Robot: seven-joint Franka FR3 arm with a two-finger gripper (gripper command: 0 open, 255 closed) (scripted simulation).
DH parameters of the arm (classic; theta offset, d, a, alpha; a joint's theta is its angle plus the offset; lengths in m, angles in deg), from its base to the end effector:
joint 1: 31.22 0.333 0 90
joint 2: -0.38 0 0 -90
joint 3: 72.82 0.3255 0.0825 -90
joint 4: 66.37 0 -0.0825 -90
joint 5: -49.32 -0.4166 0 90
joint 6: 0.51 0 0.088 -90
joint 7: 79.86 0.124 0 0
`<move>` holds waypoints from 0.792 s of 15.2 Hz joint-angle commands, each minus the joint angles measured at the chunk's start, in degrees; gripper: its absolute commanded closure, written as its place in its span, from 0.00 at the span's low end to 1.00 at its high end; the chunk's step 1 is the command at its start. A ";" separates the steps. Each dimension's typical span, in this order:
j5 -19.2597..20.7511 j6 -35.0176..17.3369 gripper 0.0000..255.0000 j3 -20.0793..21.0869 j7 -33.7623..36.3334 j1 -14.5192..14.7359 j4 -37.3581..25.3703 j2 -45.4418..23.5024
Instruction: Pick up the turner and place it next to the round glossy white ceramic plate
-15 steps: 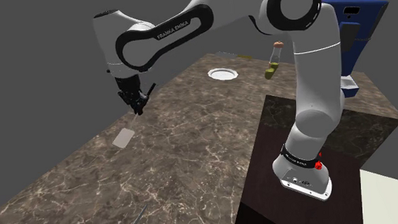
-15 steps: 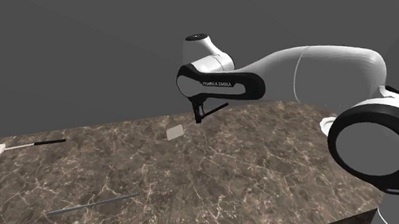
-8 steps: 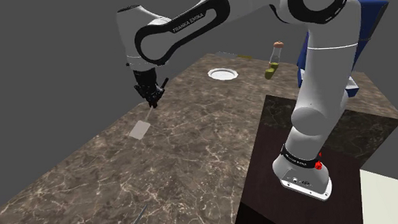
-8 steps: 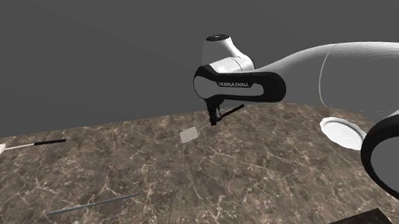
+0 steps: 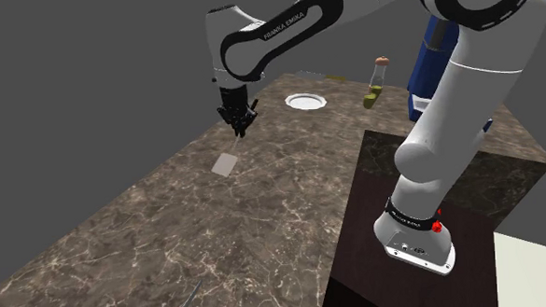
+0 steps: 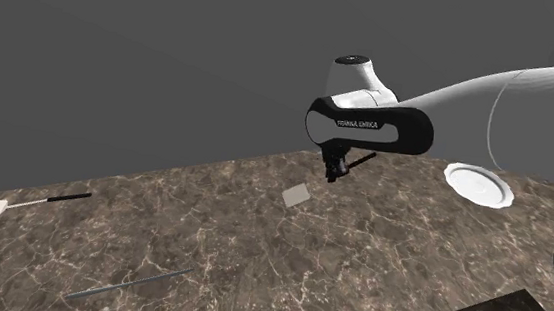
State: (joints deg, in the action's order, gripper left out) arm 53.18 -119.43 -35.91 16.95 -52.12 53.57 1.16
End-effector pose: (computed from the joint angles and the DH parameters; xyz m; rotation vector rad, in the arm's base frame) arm 0.5488 0.1534 0.4029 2.3915 -1.9688 0.0805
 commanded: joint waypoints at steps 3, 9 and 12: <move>-4.31 -1.75 1.00 -3.42 -8.19 -2.38 6.98 6.84; -7.12 -2.84 1.00 -9.51 -18.67 -4.84 13.88 13.50; -7.49 -3.21 1.00 -12.69 -23.56 -6.18 16.48 15.87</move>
State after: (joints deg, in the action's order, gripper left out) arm 45.71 -122.18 -47.39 -4.64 -57.69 69.04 16.42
